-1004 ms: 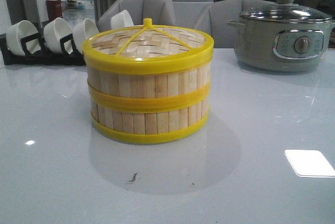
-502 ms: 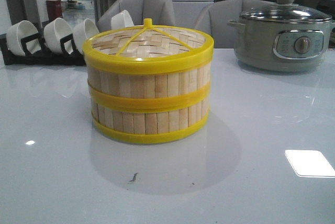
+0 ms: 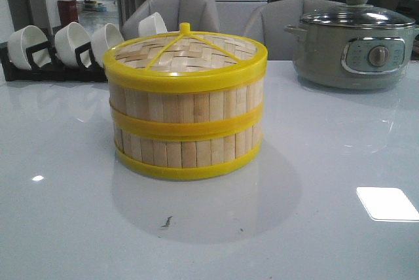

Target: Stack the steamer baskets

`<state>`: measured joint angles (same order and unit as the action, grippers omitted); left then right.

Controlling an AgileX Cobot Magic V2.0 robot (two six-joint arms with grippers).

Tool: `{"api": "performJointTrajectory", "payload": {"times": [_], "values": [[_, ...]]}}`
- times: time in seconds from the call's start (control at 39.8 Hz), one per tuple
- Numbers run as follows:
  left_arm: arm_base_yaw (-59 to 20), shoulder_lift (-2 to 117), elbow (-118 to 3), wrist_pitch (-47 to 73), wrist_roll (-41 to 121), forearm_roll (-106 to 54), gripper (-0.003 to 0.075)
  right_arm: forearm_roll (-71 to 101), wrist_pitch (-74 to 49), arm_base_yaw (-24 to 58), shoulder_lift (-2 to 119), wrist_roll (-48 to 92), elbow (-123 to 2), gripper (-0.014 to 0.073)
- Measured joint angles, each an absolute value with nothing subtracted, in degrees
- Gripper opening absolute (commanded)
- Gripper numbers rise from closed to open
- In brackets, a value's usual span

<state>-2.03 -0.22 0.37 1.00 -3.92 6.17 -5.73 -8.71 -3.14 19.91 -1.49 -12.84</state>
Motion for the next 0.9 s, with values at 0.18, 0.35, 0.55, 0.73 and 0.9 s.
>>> {"api": "performJointTrajectory", "payload": {"times": [0.18, 0.35, 0.55, 0.73, 0.9], "values": [[-2.0, -0.2, 0.4, 1.0, -3.9, 6.2, 0.0086, -5.7, -8.7, -3.1, 19.9, -1.5, -12.8, 0.0029], [-2.0, -0.2, 0.4, 1.1, -3.9, 6.2, 0.0086, -5.7, -8.7, -3.1, 19.9, -1.5, -12.8, 0.0029], [-2.0, -0.2, 0.4, 1.1, -3.9, 6.2, 0.0086, -5.7, -8.7, -3.1, 19.8, -1.5, -12.8, 0.0029], [-2.0, -0.2, 0.4, 1.1, -3.9, 6.2, 0.0086, -5.6, -8.9, -3.1, 15.3, -1.5, -12.8, 0.0029], [-2.0, -0.2, 0.4, 1.1, -3.9, 6.2, 0.0086, -4.1, -8.9, -3.1, 7.0, -1.5, -9.7, 0.0029]]}}
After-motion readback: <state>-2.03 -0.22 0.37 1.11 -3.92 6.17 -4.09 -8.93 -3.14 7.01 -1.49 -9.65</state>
